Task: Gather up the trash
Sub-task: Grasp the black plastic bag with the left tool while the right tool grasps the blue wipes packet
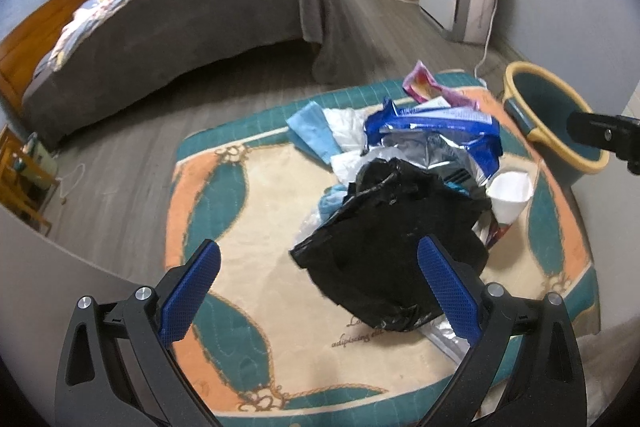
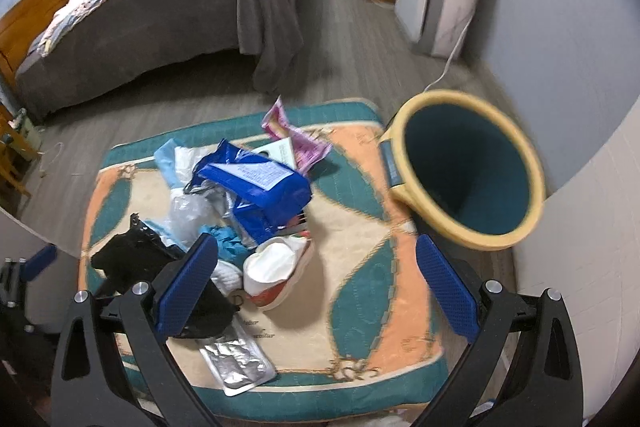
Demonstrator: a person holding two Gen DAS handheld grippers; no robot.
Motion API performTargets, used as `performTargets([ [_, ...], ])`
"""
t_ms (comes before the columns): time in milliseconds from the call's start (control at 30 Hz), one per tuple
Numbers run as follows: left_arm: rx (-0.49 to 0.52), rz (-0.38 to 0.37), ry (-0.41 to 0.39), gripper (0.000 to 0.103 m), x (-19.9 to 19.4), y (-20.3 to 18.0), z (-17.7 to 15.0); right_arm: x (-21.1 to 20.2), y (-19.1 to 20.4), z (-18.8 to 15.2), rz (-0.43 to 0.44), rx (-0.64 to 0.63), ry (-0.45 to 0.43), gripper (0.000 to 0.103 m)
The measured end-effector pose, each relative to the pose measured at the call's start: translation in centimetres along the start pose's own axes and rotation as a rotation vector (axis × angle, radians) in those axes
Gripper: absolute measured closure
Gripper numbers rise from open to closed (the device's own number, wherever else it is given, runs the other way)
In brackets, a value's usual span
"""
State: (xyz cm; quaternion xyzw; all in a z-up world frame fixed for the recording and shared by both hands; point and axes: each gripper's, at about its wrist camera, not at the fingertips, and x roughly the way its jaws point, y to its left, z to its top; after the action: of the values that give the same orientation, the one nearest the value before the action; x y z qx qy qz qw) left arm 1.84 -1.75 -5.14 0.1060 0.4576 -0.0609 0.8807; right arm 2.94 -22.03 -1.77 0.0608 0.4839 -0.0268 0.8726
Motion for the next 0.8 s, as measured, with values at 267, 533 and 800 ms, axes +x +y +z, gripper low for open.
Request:
performTargets([
  [267, 0.080, -0.036, -0.014, 0.005, 1.8, -0.6, 1.4, 3.6, -0.5, 1.5, 0.092, 0.034, 0.083, 0.012],
  [533, 0.117, -0.068, 0.013, 0.007, 3.6, -1.3, 2.1, 7.5, 1.8, 2.5, 0.101, -0.039, 0.134, 0.016],
  [800, 0.193, -0.074, 0.030, 0.009, 4.2, -2.6, 1.7, 10.1, 4.5, 3.4, 0.054, -0.242, 0.115, 0.012],
])
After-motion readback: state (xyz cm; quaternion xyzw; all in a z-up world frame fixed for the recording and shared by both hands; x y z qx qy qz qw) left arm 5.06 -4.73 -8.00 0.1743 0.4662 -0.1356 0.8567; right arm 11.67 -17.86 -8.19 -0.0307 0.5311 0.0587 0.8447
